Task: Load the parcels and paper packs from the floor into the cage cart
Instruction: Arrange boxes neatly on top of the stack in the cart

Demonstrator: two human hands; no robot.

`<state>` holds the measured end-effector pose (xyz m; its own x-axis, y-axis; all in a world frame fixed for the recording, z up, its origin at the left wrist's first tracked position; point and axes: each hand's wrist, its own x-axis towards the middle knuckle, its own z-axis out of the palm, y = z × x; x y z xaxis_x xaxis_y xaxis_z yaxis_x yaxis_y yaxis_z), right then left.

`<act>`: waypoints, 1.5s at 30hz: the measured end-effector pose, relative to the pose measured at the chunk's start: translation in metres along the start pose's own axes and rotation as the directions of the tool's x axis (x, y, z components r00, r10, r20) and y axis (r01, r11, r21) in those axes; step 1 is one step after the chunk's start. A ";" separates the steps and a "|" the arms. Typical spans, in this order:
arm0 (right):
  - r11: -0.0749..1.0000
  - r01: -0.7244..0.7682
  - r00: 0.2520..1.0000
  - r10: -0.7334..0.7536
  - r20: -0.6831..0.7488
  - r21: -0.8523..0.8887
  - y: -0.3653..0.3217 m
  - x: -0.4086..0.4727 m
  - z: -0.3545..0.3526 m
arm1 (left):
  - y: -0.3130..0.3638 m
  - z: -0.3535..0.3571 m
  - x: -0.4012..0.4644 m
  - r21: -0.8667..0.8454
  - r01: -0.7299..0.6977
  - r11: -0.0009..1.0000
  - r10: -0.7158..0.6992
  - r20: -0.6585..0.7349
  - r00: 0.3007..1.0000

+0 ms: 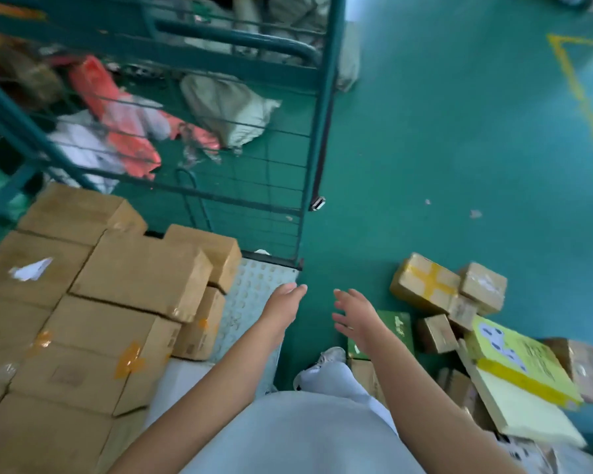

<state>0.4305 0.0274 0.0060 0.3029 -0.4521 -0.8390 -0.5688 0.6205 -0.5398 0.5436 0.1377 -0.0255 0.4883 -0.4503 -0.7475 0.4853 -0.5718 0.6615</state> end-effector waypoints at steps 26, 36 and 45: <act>0.795 0.016 0.943 0.190 -0.275 0.606 -0.041 0.061 -0.263 | 0.127 0.293 0.067 0.544 -0.127 0.829 -0.123 0.400 0.908; 0.700 0.074 0.889 0.277 -0.366 0.710 -0.047 0.073 -0.330 | 0.174 0.373 0.086 0.617 -0.230 0.753 -0.112 0.464 0.879; 0.540 0.137 0.842 0.377 -0.385 0.830 -0.087 0.140 -0.391 | 0.218 0.458 0.166 0.733 -0.266 0.626 -0.245 0.509 0.825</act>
<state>0.2232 -0.3402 -0.0377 -0.2536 -0.3935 -0.8837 0.3690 0.8051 -0.4644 0.3985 -0.3754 -0.0334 -0.0848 -0.5805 -0.8099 -0.3579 -0.7408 0.5684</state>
